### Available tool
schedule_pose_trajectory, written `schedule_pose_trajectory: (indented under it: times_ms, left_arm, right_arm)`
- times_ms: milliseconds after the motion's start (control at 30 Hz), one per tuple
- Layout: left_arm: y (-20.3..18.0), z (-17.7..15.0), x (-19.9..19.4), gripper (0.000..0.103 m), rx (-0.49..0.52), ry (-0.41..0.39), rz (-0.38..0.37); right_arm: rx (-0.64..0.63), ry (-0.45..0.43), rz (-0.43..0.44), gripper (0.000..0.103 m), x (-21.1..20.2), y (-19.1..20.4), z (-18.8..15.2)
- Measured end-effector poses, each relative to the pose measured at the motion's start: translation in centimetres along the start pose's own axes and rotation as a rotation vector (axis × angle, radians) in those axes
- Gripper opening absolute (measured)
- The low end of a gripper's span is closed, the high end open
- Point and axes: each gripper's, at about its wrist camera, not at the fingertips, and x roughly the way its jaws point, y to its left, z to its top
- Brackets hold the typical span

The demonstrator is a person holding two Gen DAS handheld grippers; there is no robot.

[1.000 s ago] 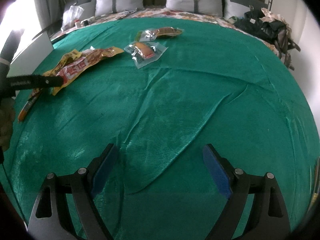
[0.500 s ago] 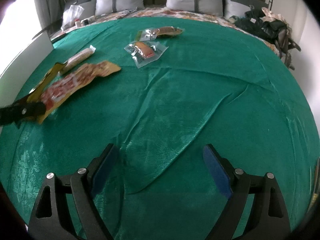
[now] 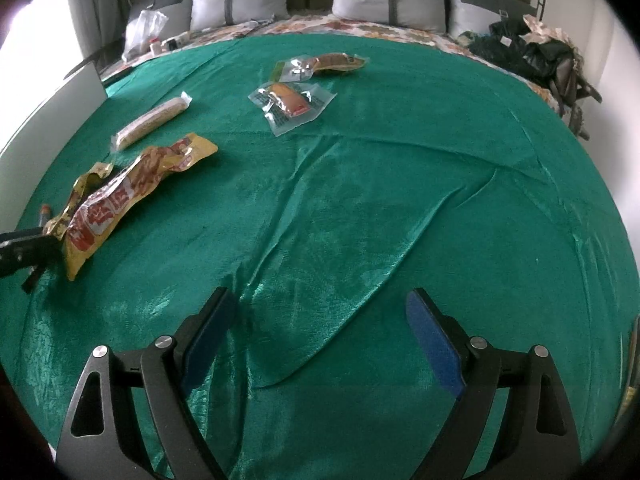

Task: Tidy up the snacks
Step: 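Close the left tool on the long yellow chicken-feet bag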

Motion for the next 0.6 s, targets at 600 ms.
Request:
schedule_pose_trajectory:
  times_ms: [600]
  left_arm:
    - [1.7, -1.2, -0.5, 0.071, -0.007, -0.007, 0.085]
  right_arm:
    - [0.001, 0.0, -0.001, 0.091, 0.0, 0.0, 0.0]
